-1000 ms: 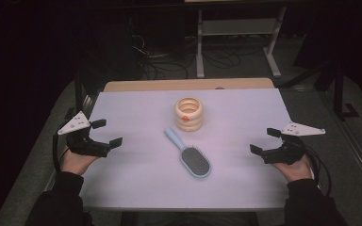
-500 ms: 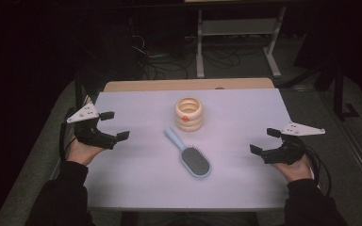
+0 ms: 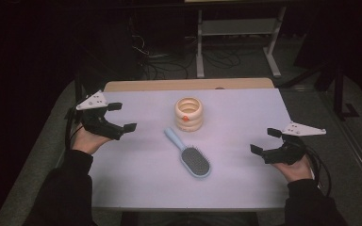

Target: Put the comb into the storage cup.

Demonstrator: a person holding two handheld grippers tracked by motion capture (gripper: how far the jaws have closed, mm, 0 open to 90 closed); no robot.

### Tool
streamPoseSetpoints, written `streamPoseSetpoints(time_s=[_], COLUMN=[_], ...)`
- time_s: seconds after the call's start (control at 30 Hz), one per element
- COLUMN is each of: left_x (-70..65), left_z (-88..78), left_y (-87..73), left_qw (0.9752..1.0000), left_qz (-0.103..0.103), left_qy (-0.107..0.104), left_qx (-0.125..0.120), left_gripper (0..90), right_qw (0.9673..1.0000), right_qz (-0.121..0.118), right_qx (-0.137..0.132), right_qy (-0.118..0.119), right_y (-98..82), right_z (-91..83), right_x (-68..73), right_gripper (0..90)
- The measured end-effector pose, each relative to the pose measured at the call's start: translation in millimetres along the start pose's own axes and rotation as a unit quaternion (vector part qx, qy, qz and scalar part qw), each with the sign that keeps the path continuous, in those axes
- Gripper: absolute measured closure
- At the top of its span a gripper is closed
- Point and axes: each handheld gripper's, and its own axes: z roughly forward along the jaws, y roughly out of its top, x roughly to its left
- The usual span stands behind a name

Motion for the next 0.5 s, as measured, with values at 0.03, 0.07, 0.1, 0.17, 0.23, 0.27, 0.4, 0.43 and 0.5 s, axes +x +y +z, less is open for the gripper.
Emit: streamPoseSetpoints(time_s=[0.03, 0.07, 0.1, 0.17, 0.23, 0.27, 0.4, 0.43, 0.5], left_x=[0.4, 0.4, 1.7, 2.4, 3.0, 2.9, 3.9, 4.1, 4.3], left_z=[0.8, 0.8, 3.2, 5.3, 8.0, 9.6, 16.6, 18.5, 22.5], left_y=[1.8, 1.8, 5.3, 7.5, 9.4, 10.2, 14.2, 15.3, 17.2], left_qw=[1.0, 1.0, 1.0, 0.9999, 0.9998, 0.9998, 0.9996, 0.9995, 0.9994], left_qz=[0.0, 0.0, -0.001, -0.002, 0.0, -0.001, 0.003, 0.004, 0.005], left_qy=[-0.002, -0.002, -0.007, -0.011, -0.015, -0.016, -0.021, -0.022, -0.024], left_qx=[0.0, 0.0, 0.003, 0.006, 0.01, 0.011, 0.019, 0.02, 0.023], left_gripper=[0.0, 0.0, 0.0, 0.0, 0.0, 0.0, 0.0, 0.0, 0.0], right_qw=[1.0, 1.0, 1.0, 1.0, 1.0, 1.0, 1.0, 1.0, 1.0], right_qz=[0.0, -0.001, -0.002, -0.001, 0.0, 0.001, 0.002, 0.002, 0.002], right_qx=[0.001, 0.002, 0.002, 0.003, 0.003, 0.002, 0.001, 0.001, 0.001], right_qy=[0.0, 0.0, 0.0, 0.0, -0.001, -0.001, -0.001, -0.001, -0.001], right_y=[0.0, 0.0, 0.0, -0.2, -0.4, -0.4, -0.4, -0.4, -0.4], right_z=[0.1, 0.3, 0.5, 0.7, 0.7, 0.5, 0.6, 0.6, 0.7], right_x=[0.0, 0.3, 0.5, 0.5, 0.1, 0.0, -0.2, -0.1, -0.2], right_gripper=[0.0, 0.0, 0.0, 0.0, 0.0, 0.0, 0.0, 0.0, 0.0])
